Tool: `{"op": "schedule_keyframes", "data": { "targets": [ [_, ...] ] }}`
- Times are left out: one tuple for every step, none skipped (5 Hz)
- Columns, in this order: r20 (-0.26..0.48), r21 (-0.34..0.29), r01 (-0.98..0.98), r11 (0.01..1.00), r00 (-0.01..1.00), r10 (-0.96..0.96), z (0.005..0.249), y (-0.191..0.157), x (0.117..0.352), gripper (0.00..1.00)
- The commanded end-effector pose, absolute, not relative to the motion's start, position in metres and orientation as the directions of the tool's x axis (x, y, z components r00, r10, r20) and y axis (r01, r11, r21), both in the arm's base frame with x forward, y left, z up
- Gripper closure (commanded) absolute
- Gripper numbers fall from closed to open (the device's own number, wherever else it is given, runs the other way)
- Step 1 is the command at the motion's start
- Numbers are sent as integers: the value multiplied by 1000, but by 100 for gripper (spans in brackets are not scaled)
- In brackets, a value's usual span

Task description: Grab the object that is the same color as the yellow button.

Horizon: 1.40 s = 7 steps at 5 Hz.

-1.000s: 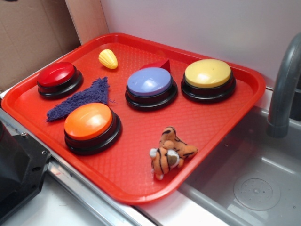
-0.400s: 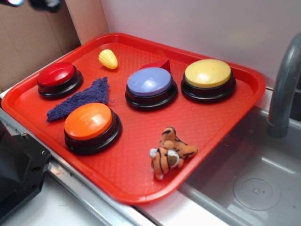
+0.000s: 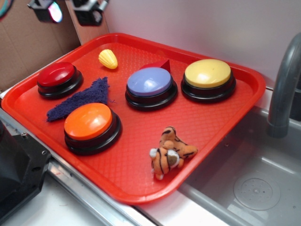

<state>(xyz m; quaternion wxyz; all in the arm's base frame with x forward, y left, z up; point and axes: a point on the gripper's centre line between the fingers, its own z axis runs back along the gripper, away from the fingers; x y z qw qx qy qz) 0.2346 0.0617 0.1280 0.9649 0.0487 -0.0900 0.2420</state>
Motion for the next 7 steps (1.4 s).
{"op": "schedule_keyframes", "data": {
  "targets": [
    [272, 83, -562, 823, 807, 524, 96, 74, 265, 0],
    [287, 34, -687, 726, 703, 651, 83, 76, 269, 0],
    [277, 6, -755, 655, 631, 725, 75, 79, 265, 0],
    [332, 20, -818, 574, 547, 769, 71, 91, 262, 0],
    [349, -24, -814, 580, 537, 768, 64, 100, 275, 0],
    [360, -45, -811, 583, 531, 767, 57, 107, 290, 0],
    [356, -38, -814, 579, 531, 769, 47, 117, 294, 0]
  ]
}}
